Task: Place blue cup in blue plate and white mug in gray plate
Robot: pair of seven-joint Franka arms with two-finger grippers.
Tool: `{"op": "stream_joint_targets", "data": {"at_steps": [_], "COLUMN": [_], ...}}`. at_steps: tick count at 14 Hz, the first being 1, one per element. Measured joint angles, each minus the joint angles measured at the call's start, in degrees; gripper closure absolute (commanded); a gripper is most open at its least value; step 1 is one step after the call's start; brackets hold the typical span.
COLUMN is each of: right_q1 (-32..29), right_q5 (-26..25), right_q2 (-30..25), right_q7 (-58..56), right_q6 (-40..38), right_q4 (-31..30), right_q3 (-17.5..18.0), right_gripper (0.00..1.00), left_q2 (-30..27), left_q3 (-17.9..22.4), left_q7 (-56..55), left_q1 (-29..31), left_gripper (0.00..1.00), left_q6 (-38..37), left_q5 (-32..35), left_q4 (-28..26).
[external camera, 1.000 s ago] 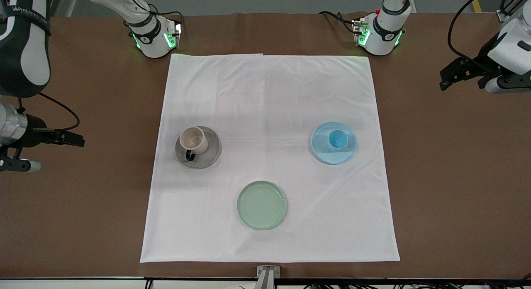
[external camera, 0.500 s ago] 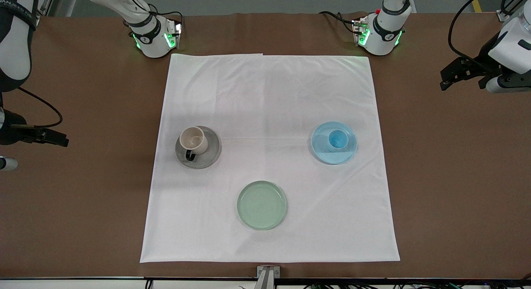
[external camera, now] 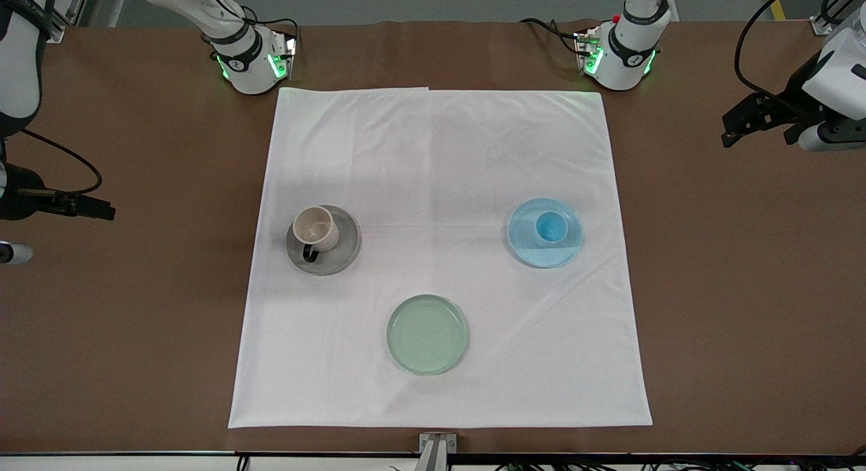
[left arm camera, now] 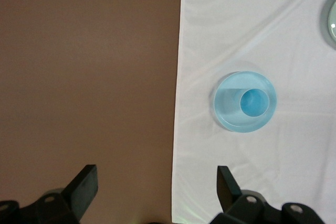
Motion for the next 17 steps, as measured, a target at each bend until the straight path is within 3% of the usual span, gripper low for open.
{"op": "stream_joint_targets", "data": {"at_steps": [4,9,12,17], "right_q1": [-5.7,-12.0,-12.8,-12.9], "right_q5": [-0.1,-2.0,-2.3,-2.3], "right_q2": [-5.0,-15.6,-20.4,-22.6], "right_q7": [0.0,0.3,0.3,0.3], "right_q6": [0.2,4.1,5.4,3.5], "right_q4": [-3.4,-14.7,-20.1,-20.5], "right_q3": [5.8,14.4,15.3,15.5], "right_gripper": [0.0,0.0,0.0,0.0], "left_q2": [0.0,0.0,0.0,0.0], "left_q3": [0.0,0.1,0.1,0.1], "left_q7": [0.2,0.3,0.3,0.3], "left_q1": [0.0,0.0,0.1,0.3], "left_gripper": [0.0,0.0,0.0,0.0], "left_q6": [0.0,0.0,0.2,0.5], "left_q5": [0.0,0.0,0.0,0.0], "left_q4": [0.0,0.0,0.1,0.4]}}
